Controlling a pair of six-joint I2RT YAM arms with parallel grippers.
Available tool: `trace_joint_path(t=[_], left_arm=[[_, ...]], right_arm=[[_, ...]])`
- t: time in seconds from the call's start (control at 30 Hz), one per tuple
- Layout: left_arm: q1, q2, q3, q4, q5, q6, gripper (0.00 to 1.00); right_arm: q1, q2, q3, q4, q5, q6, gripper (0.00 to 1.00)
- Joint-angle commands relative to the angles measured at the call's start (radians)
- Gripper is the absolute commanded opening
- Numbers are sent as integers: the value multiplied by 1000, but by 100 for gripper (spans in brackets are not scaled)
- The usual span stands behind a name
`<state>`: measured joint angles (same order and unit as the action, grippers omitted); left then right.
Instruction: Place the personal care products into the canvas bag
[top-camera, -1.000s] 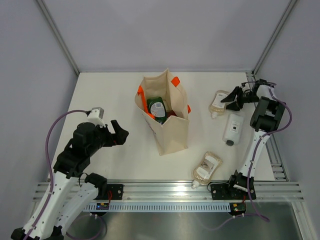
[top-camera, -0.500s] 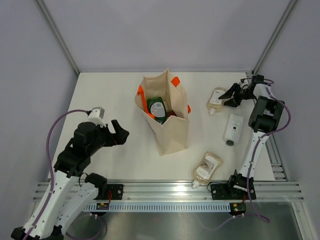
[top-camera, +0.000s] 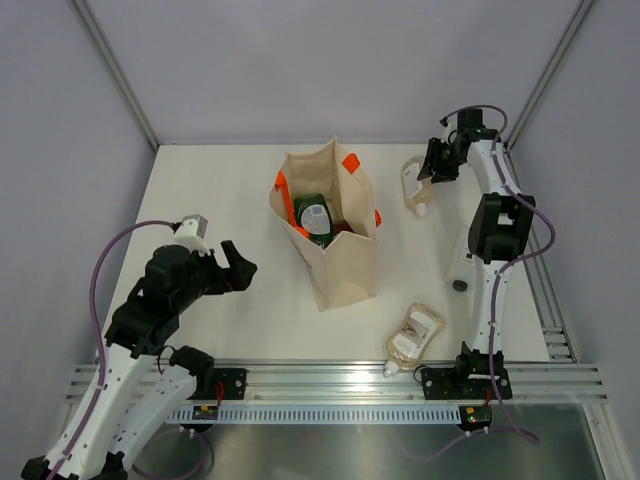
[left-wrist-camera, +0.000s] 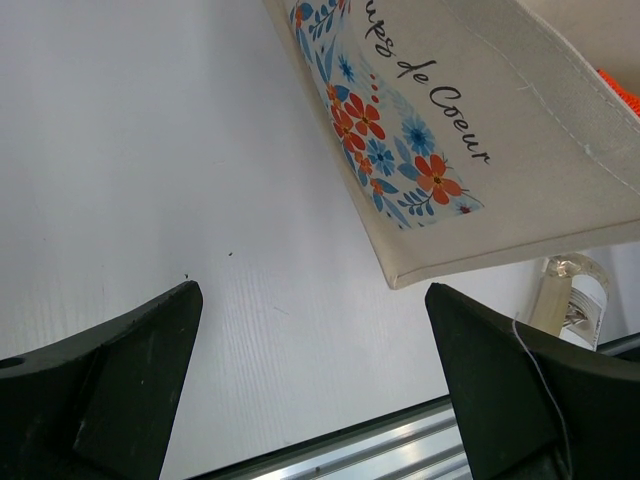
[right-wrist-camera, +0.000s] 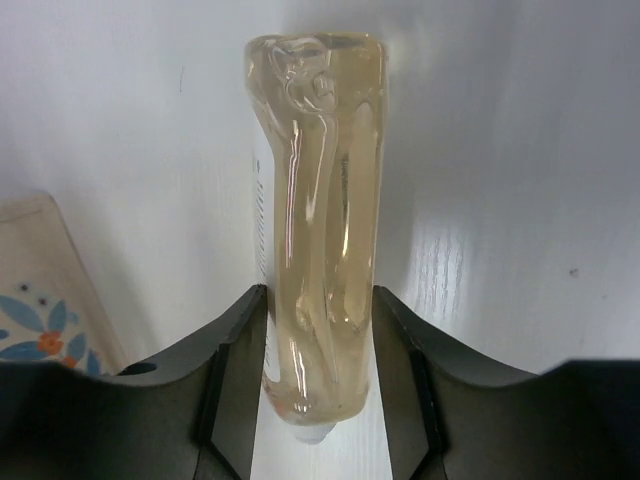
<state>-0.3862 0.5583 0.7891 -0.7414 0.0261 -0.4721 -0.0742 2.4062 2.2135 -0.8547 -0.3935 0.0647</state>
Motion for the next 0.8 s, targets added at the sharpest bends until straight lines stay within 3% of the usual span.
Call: trace_joint_path(t=[0.0, 0.13, 0.27, 0.43, 0.53, 0.77], left_arm=[[3, 5, 50, 14, -6, 12, 99], [3, 5, 55, 7, -8, 18, 99], [3, 2, 52, 1, -12, 23, 99], [3, 0, 47, 4, -11, 23, 99], [3, 0, 47, 4, -11, 23, 99], [3, 0, 53, 4, -9, 23, 99]], right_arm=[[68, -3, 96, -75, 204, -162, 48], [151, 25, 109, -102, 281, -235, 48], [200, 13, 20, -63, 338, -275, 50], [215, 51, 17, -79, 367, -282, 53], [215, 74, 34, -93, 351, -284, 50], [244, 96, 68, -158, 367, -342, 57]])
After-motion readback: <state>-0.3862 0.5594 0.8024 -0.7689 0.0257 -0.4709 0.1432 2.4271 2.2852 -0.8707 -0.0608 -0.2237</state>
